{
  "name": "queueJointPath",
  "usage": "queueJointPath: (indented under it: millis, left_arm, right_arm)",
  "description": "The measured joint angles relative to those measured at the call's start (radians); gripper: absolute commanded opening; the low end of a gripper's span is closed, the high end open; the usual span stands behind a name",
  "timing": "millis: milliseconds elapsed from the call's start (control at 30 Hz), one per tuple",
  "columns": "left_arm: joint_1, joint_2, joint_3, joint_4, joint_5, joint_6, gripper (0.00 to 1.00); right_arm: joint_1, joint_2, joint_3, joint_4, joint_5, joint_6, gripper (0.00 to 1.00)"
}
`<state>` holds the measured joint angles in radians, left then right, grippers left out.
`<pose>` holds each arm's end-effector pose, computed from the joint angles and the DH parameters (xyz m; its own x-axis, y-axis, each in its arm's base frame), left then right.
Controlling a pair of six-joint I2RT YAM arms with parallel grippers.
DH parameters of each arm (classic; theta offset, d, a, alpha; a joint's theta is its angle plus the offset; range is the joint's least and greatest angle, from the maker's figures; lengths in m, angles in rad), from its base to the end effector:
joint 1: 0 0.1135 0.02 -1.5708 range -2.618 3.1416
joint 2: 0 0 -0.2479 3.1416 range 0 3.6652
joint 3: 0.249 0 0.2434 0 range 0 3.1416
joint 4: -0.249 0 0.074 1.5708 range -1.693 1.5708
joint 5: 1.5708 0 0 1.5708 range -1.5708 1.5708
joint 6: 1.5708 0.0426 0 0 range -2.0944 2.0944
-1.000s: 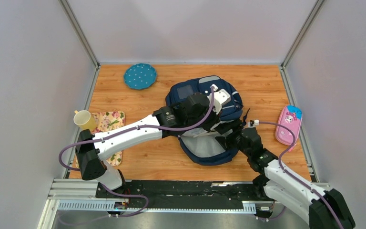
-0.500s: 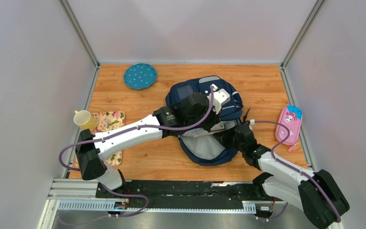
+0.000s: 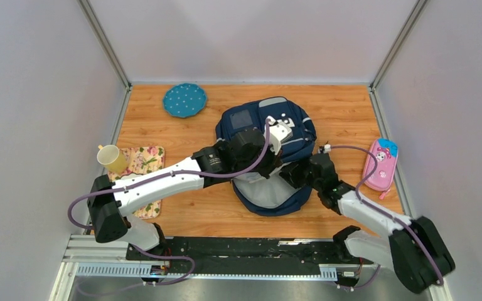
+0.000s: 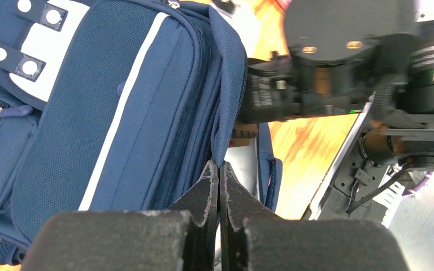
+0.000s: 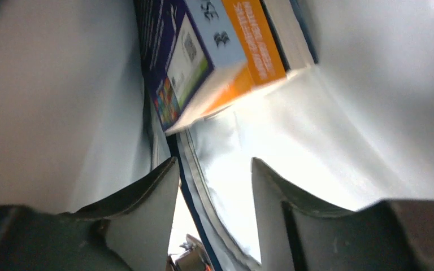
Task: Pack the student bag
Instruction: Place the book in the student bag, then zip the student bag at the center of the board.
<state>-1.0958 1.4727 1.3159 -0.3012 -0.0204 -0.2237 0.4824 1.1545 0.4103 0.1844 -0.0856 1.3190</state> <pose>0.1575 -0.3043 0.3311 -0.3926 0.2784 -0.8766 0.8139 0.5489 -0.1902 0.2044 0.1111 0.1627 -0.6270 0.7609 -0.1671 0.3244 0.4501 0.8320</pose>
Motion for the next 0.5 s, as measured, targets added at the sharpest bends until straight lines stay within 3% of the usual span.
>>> queueJointPath:
  millis: [167, 300, 400, 467, 500]
  left_arm:
    - [0.002, -0.024, -0.035, 0.032, -0.003, -0.012, 0.00]
    - [0.005, -0.025, -0.045, 0.037, -0.002, -0.018, 0.00]
    - [0.005, -0.025, -0.046, 0.038, 0.002, -0.021, 0.00]
    - [0.005, -0.024, -0.046, 0.039, 0.015, -0.023, 0.22]
    - [0.006, -0.024, -0.047, 0.038, 0.029, -0.022, 0.38]
  right_arm:
    - [0.002, -0.349, -0.055, -0.261, -0.013, -0.082, 0.60]
    - [0.002, -0.642, -0.023, -0.515, 0.076, -0.153, 0.61]
    - [0.000, -0.772, -0.011, -0.657, 0.156, -0.180, 0.63]
    - [0.000, -0.803, -0.007, -0.741, 0.208, -0.193, 0.65]
    - [0.000, -0.797, -0.003, -0.785, 0.232, -0.199, 0.65]
